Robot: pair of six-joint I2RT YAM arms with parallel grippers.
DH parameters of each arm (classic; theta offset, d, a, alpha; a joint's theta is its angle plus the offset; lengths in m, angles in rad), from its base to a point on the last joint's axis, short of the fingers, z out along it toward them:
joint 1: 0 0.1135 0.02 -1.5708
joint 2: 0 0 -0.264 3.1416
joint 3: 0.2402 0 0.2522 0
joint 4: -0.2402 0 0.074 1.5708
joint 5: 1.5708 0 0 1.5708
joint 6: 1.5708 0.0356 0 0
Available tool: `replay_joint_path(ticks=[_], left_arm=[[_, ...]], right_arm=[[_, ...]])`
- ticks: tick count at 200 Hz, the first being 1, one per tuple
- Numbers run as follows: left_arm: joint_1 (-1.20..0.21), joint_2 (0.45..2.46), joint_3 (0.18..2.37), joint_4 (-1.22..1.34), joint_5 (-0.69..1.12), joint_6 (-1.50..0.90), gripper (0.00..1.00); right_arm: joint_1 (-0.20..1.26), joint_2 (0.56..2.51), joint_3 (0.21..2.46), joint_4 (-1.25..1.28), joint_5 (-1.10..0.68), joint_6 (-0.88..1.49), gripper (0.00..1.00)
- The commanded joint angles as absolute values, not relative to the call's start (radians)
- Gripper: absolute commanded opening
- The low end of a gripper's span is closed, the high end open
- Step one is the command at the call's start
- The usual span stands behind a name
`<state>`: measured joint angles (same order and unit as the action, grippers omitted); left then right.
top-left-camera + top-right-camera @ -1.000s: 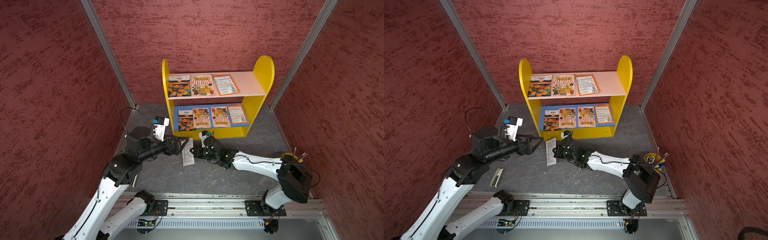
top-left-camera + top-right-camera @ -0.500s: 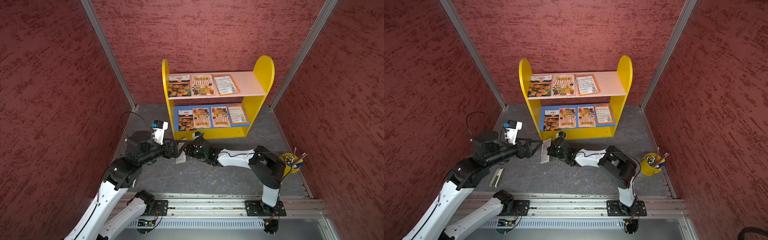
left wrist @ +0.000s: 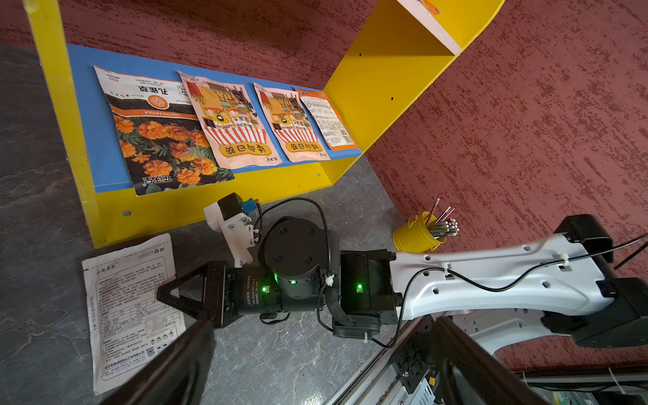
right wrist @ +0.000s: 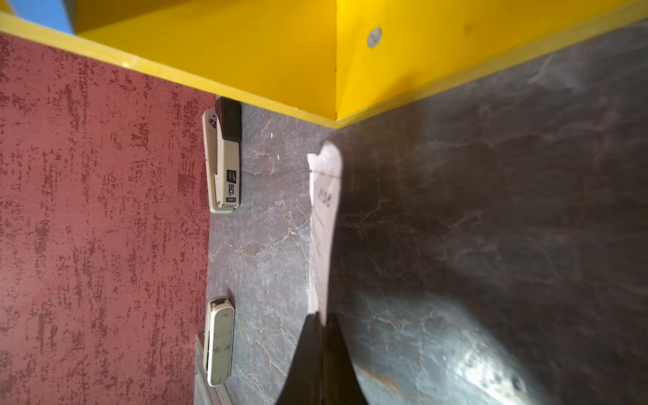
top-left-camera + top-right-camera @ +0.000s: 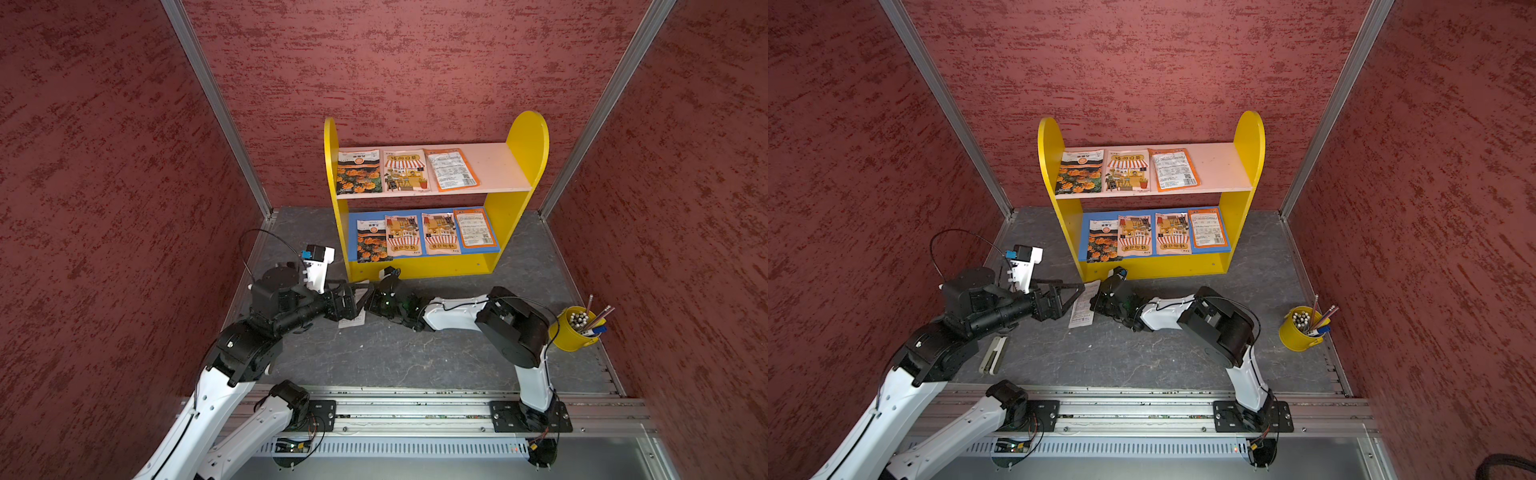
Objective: Take the seed bag off the shelf
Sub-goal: Place the seed packet at the center of the board.
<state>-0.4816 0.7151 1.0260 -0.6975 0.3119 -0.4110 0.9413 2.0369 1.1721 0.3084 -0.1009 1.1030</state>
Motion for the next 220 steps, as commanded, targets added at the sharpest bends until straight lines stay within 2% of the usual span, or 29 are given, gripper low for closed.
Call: replay_joint_path(ticks=[1,150,163,185,220], left_arm=[[-0.478,0.71,1.01,-0.677,0.307,-0.406,1.0],[-0.478,0.709,0.987,-0.673,0.3,-0.405,1.0],[-0.478,0.705,0.986,-0.672,0.298,-0.405,1.0],[-0.479,0.706,0.985,-0.672,0.295,-0.405,1.0],[-0.478,0.704,0.984,-0.671,0.294,-0.405,1.0]], right_arm=[[0.956,2.073,1.234,0.328,-0.119,1.109,0.0],[0.994,2.218,1.417,0.231,-0.103,1.118,0.0],[0.994,2.222,1.417,0.229,-0.1,1.118,0.09],[0.994,2.22,1.417,0.21,-0.089,1.118,0.17],[0.994,2.2,1.407,0.161,-0.049,1.108,0.36]])
